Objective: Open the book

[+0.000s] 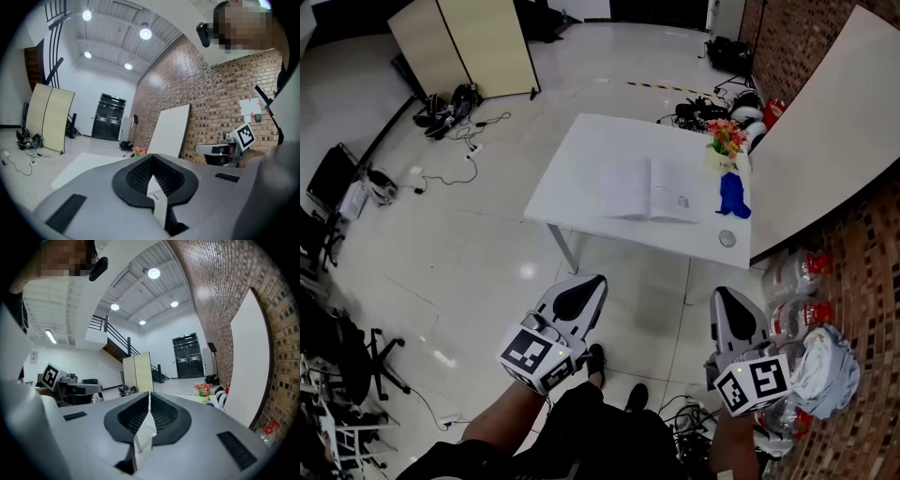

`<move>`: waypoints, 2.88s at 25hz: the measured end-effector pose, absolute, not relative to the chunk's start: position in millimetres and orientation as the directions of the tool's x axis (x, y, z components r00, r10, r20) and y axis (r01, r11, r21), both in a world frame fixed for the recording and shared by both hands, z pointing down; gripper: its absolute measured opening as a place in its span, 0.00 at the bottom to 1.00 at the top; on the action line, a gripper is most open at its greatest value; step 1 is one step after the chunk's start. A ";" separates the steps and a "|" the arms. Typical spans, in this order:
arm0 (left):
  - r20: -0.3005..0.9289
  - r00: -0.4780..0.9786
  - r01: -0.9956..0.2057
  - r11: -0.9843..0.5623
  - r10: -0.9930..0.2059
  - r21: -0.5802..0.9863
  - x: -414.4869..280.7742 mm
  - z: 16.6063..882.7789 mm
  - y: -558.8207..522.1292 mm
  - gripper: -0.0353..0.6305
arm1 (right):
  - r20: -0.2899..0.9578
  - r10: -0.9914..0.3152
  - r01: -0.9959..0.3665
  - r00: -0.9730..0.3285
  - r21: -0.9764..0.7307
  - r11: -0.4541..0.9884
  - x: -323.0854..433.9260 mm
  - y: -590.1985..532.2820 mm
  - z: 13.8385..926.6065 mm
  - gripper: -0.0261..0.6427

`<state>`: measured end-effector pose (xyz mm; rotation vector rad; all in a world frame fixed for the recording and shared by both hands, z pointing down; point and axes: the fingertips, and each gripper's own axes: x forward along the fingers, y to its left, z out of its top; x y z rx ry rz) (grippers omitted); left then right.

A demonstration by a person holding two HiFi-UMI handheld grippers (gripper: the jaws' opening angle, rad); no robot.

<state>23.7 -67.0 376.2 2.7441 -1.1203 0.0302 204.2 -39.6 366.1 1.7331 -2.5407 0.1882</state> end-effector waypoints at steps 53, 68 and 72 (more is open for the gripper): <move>-0.006 0.734 -0.675 -0.730 -0.679 0.105 -137.3 323.5 349.3 0.04 | 0.023 -0.944 -0.943 -0.328 -0.059 0.326 55.6 378.5 314.0 0.04; -0.018 0.745 -0.661 -0.741 -0.667 0.119 -145.2 321.9 359.8 0.05 | 0.035 -0.954 -0.955 -0.297 -0.015 0.297 45.8 395.0 306.8 0.04; -0.023 0.748 -0.657 -0.746 -0.663 0.114 -142.3 319.5 359.5 0.05 | 0.029 -0.957 -0.957 -0.289 -0.018 0.289 51.1 394.0 304.7 0.04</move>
